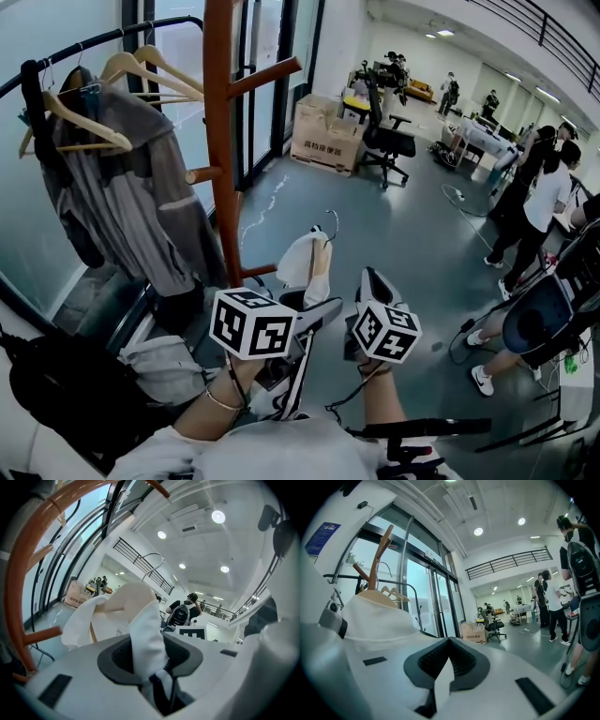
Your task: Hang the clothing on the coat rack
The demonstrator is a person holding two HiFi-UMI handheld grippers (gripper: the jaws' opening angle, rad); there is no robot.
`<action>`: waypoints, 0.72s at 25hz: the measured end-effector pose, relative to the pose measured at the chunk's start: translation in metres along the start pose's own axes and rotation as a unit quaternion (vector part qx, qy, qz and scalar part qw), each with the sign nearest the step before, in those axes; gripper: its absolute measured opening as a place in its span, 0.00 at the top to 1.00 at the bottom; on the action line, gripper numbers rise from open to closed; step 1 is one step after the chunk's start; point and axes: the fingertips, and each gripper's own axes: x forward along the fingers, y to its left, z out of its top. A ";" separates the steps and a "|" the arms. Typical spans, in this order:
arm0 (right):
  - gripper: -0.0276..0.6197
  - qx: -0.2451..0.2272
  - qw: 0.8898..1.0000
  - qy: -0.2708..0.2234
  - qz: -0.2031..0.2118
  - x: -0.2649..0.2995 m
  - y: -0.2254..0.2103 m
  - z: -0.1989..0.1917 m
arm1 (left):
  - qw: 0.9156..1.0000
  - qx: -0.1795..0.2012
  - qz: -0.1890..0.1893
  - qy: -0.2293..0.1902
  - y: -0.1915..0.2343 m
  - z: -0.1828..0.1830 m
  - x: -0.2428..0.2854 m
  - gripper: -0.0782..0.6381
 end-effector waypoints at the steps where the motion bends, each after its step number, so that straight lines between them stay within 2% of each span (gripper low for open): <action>1: 0.92 0.000 1.000 0.001 0.004 0.005 0.000 0.002 | 1.000 -0.003 0.002 -0.001 0.001 0.002 0.002 0.69; 7: 0.92 0.003 0.999 0.010 0.047 0.031 0.007 0.008 | 0.999 -0.010 0.032 -0.010 0.011 0.014 0.008 0.69; 14: 0.92 0.016 0.997 0.011 0.077 0.045 0.012 0.007 | 0.997 -0.006 0.069 -0.029 0.017 0.019 0.006 0.69; 18: 0.92 0.007 0.996 0.015 0.089 0.045 0.017 0.009 | 0.997 -0.011 0.070 -0.038 0.015 0.025 0.006 0.69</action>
